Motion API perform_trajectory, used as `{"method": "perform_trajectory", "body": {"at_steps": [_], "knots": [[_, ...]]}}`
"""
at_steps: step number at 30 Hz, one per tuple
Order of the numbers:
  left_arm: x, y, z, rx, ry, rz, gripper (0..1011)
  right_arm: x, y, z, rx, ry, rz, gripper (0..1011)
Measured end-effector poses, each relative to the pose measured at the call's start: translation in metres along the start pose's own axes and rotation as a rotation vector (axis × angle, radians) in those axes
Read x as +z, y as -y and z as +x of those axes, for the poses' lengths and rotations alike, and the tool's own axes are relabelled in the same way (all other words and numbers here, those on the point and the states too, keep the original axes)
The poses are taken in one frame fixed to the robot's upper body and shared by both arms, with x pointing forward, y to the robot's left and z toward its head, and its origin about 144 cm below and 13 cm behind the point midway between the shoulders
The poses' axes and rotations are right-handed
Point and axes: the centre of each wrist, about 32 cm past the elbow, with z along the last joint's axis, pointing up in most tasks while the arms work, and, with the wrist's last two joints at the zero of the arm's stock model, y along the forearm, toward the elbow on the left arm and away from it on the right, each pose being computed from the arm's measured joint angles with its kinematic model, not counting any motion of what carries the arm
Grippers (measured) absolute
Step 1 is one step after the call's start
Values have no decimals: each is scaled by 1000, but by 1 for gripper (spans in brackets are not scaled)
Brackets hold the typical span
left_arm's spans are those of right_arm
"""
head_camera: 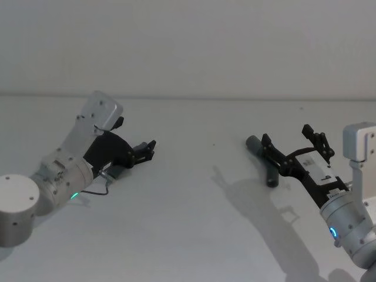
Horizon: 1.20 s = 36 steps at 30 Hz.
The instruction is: Use both hands to pick up one end of the pipe from the table, align the ends, and insert them.
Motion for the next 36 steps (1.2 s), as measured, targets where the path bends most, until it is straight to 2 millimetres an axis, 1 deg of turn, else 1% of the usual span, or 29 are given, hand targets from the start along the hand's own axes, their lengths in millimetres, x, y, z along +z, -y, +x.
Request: {"method": "perform_trajectory", "body": {"at_steps": [8, 20, 30, 36], "knots": [[4, 7, 18, -60, 8, 77, 1001, 0, 0, 0, 0, 0, 0, 1001], [7, 18, 40, -122, -3, 166, 1001, 0, 0, 0, 0, 0, 0, 1001], [5, 31, 59, -178, -43, 223, 1001, 0, 0, 0, 0, 0, 0, 1001], [4, 37, 68, -205, -62, 240, 1001, 0, 0, 0, 0, 0, 0, 1001]]}}
